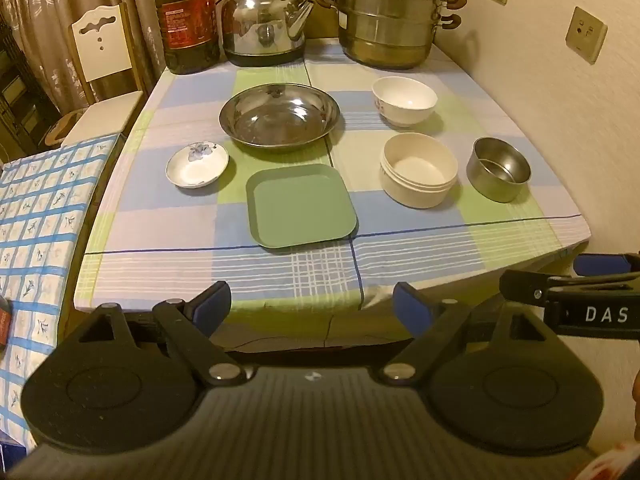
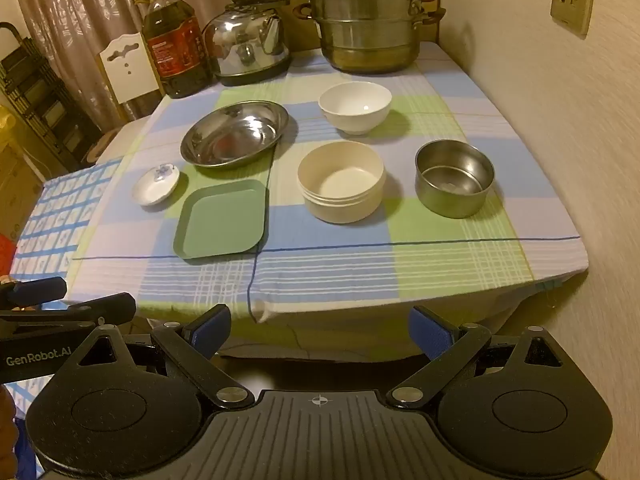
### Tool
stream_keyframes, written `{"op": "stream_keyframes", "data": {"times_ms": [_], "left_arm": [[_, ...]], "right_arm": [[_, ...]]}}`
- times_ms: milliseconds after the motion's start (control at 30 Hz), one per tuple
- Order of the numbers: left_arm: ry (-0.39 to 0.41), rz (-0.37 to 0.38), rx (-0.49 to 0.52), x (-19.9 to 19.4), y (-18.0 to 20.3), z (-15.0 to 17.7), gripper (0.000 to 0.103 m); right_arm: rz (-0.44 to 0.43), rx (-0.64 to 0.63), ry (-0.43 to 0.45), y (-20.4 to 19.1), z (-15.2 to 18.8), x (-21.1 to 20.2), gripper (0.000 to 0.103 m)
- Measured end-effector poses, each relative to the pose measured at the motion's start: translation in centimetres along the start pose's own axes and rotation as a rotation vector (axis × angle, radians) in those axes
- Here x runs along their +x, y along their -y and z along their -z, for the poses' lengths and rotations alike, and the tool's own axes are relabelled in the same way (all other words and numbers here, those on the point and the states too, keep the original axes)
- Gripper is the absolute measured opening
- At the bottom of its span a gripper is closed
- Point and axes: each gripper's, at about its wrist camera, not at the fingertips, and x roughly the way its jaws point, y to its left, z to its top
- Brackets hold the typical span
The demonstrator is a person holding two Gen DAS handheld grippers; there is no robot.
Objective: Organize plates and bowls
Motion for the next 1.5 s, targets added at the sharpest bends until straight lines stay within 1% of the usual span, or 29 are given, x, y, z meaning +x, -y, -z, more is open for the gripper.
{"op": "stream_keyframes", "data": {"times_ms": [500, 533, 667, 833, 967, 1500], "left_arm": [[0.002, -0.003, -0.001, -0.1, 0.0, 0.0, 0.087], [-0.002, -0.002, -0.001, 0.9, -0.4, -0.2, 0.087], [0.006, -0.005, -0.003, 1.3, -0.8, -0.3, 0.087], [0.003, -0.005, -0.002, 0.8, -0.5, -0.6, 0.087], [0.01, -0.007, -0.001, 0.3, -0.4, -0.6, 0.087], [0.018, -0.008, -0.001, -0.2, -0.3, -0.4, 0.087]], "right_arm": [[0.002, -0.002, 0.0, -0.1, -0.4, 0.2, 0.095], [0.002, -0.001, -0.001, -0.1, -0.4, 0.3, 0.095], [0.003, -0.002, -0.001, -0.2, -0.3, 0.2, 0.095], [0.003, -0.003, 0.0, -0.1, 0.5, -0.1, 0.095], [0.001, -0.005, 0.001, -0.2, -0.6, 0.2, 0.095], [0.001, -0.008, 0.014, -0.4, 0.0, -0.4, 0.095]]}}
